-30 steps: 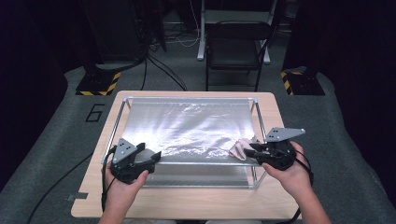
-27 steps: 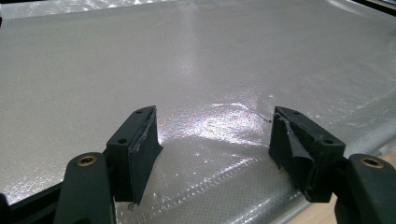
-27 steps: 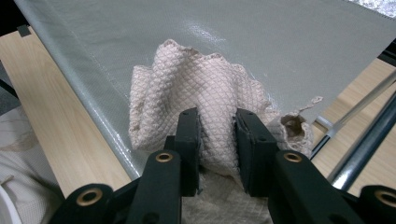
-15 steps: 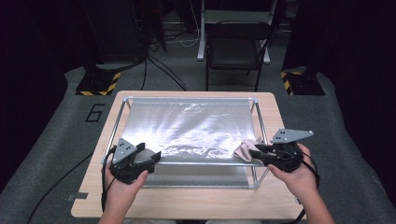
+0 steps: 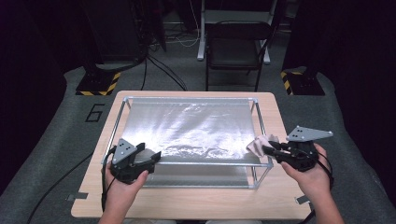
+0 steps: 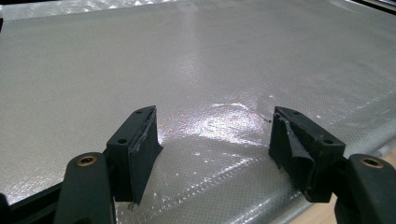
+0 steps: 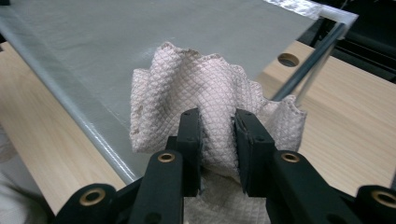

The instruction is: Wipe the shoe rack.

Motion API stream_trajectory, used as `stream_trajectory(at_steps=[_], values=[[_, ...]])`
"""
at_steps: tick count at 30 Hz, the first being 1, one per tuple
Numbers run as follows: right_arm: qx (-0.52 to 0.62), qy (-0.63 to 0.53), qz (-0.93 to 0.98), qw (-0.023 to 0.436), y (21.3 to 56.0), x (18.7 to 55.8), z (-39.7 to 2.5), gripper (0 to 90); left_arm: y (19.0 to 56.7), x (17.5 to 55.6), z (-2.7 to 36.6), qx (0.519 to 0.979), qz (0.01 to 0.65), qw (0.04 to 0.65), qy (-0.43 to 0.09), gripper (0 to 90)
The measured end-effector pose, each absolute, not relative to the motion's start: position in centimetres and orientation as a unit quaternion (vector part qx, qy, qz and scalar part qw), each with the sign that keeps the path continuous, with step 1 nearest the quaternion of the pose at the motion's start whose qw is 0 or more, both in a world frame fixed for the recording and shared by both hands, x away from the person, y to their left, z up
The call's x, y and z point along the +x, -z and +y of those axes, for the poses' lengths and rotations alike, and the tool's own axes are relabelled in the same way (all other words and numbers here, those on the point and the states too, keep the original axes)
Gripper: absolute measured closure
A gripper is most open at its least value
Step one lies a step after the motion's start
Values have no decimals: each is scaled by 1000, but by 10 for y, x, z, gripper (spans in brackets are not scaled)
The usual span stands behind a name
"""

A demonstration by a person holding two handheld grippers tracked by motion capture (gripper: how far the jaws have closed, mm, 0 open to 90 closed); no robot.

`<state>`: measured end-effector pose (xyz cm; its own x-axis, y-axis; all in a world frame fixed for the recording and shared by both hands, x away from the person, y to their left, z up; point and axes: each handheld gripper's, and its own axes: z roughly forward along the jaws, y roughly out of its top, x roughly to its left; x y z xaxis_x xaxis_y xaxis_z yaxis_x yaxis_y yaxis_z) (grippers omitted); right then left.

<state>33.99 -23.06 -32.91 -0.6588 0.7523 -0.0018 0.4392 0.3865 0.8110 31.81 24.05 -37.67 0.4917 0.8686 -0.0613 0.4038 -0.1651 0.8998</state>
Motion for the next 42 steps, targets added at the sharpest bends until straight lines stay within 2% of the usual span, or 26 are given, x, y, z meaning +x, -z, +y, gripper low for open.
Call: stream_trajectory(at_steps=[11, 19, 28, 42], values=[[415, -406, 789, 202, 347, 340, -263, 735, 377, 318, 240, 722, 440, 474, -247, 322], [445, -383, 784, 202, 383, 341, -277, 736, 377, 318, 240, 721, 441, 474, -247, 322], [472, -376, 772, 200, 424, 341, -281, 735, 377, 318, 240, 721, 441, 474, -247, 322], [499, -336, 775, 192, 464, 340, -284, 730, 376, 318, 241, 724, 436, 473, -248, 322]])
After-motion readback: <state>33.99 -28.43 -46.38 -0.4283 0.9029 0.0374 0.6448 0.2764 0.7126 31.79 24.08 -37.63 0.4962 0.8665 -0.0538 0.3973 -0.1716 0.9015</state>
